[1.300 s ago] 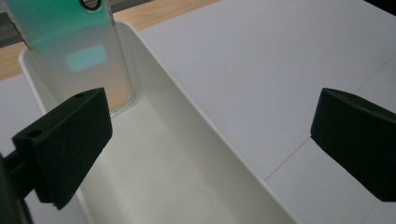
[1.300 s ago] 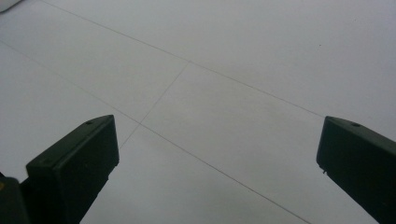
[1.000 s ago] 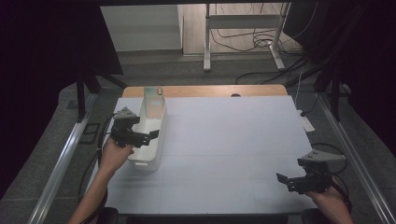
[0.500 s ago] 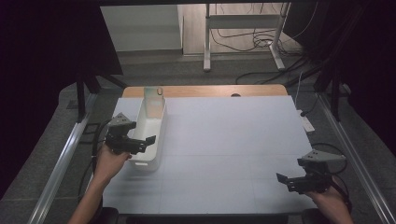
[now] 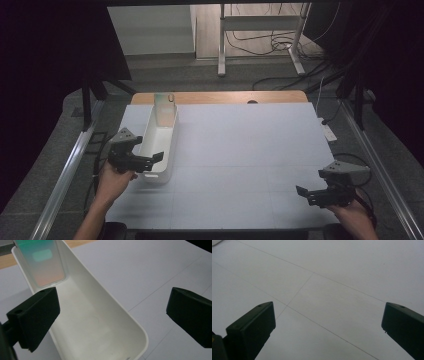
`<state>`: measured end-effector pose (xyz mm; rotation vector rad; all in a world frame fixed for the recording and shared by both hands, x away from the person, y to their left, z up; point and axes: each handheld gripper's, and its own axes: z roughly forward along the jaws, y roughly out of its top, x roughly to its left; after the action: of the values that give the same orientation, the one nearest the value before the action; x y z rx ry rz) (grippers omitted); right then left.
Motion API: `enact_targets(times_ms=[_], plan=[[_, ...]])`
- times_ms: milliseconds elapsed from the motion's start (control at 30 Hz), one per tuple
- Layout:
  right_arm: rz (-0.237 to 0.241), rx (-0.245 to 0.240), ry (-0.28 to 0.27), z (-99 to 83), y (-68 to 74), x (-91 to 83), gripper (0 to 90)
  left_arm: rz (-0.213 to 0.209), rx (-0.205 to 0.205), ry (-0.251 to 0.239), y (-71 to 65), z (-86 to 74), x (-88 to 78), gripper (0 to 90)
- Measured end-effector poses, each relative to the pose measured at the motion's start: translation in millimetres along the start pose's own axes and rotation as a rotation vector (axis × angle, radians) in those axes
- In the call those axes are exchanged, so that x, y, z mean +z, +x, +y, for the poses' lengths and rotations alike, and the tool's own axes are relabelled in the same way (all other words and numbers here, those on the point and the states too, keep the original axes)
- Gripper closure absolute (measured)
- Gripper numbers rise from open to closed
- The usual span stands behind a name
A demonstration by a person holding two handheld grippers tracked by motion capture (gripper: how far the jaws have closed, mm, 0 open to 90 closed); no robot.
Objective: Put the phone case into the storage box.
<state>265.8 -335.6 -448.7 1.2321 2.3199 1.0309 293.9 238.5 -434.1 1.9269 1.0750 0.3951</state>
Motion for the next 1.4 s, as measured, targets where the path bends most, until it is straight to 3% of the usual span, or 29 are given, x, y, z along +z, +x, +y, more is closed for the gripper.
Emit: enact_targets(times_ms=[1100,1400], plan=[[-0.006,-0.004,0.004,0.1,1.1,0.1,0.0,0.058,-0.028,-0.001,-11.7,-41.1,-39.2,0.0],[-0.007,-0.005,0.005,0.2,1.2,0.2,0.0,0.075,-0.057,0.004,-9.3,-54.1,-48.5,0.0]])
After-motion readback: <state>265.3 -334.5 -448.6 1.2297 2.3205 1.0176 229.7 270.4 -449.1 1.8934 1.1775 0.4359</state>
